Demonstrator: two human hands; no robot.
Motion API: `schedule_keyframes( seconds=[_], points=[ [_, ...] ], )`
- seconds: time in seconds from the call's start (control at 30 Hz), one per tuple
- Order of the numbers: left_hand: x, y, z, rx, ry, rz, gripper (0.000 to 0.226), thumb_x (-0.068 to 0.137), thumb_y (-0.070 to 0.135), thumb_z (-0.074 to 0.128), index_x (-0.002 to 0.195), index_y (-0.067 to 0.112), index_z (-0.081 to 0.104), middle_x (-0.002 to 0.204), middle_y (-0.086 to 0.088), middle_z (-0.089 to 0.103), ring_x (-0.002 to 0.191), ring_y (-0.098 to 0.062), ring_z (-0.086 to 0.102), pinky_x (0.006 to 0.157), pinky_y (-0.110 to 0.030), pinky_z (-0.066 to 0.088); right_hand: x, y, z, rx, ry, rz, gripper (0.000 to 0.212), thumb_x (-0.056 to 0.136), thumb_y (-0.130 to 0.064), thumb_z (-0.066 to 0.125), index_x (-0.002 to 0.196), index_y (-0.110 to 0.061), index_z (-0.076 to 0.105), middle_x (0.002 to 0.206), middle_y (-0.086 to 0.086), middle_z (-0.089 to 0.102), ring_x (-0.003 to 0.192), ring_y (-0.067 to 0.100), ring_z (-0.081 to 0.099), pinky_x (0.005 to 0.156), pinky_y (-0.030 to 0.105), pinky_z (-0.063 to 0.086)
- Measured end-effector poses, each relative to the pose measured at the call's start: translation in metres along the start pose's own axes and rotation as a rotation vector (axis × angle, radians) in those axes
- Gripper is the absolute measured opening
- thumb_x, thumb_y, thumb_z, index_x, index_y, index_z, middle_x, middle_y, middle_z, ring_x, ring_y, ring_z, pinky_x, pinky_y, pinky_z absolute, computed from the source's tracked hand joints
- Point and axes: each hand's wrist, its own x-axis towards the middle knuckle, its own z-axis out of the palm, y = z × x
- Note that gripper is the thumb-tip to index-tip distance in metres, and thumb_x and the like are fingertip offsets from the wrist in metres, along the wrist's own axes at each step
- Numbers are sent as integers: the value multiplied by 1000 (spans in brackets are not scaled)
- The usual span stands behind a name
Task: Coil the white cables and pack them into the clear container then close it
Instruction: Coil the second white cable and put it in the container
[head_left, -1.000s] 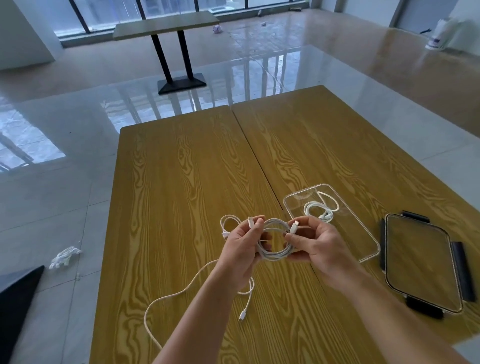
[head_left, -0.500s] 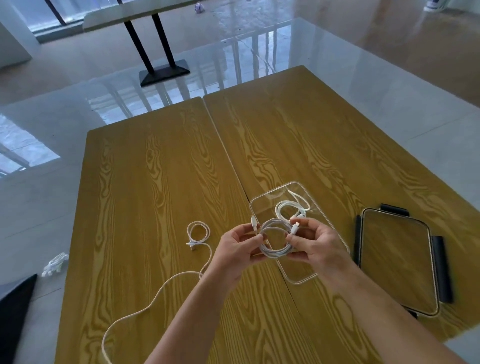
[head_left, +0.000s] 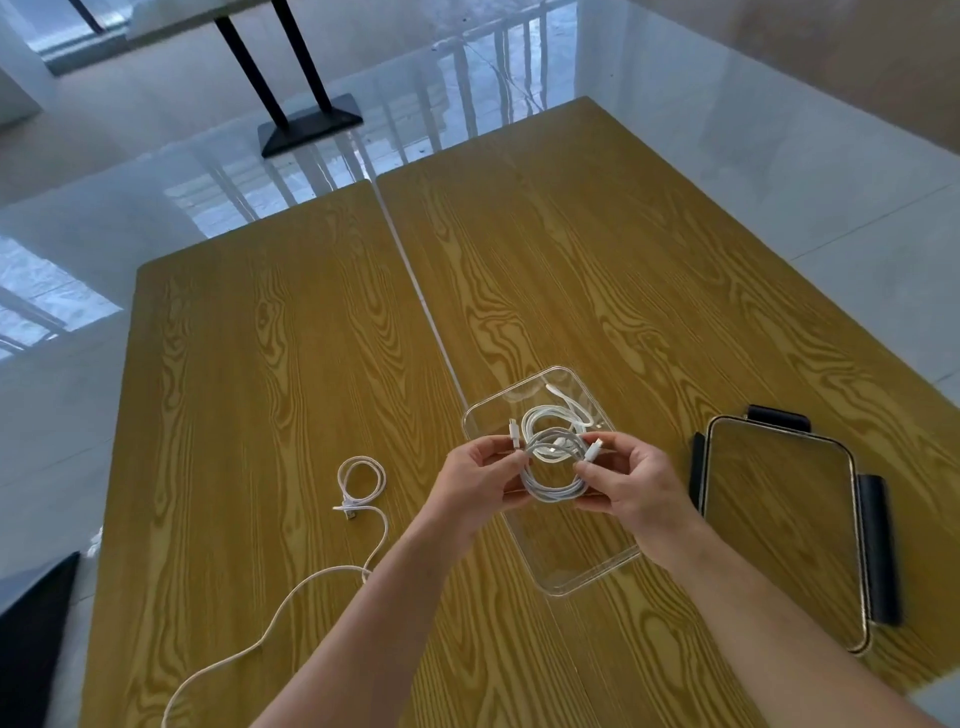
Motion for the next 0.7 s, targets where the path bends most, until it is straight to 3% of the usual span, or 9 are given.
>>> schedule_keyframes(
  seconds=[0.13,0.37,0.53,0.7],
  points=[
    [23,2,2,111,9,-10,17,97,14,60,112,8,67,100,-12,77,94,-26,74,86,-40,60,9,0,-13,-5,41,-4,29,90,7,64,116,-6,63,102,13,72,81,19,76,64,31,62],
    [63,16,14,302,15,20,23,99,3,51,116,10,65,90,-5,67,68,-12,61,66,-22,56,24,0,-31,2,122,-16,25,90,4,66,111,-10,64,101,12,72,85,22,75,70,37,63],
    [85,21,27,485,-19,47,33,99,13,46,124,28,62,94,4,68,80,-24,59,82,-50,56,35,2,-35,7,168,-21,27,91,2,66,114,-11,63,100,13,71,85,24,75,69,36,63],
    [100,28,36,656,-48,89,35,100,24,46,133,34,57,109,1,69,75,-22,60,67,-42,54,42,3,-33,31,223,-39,24,92,1,65,113,-12,62,100,13,71,79,20,75,65,31,62]
  ],
)
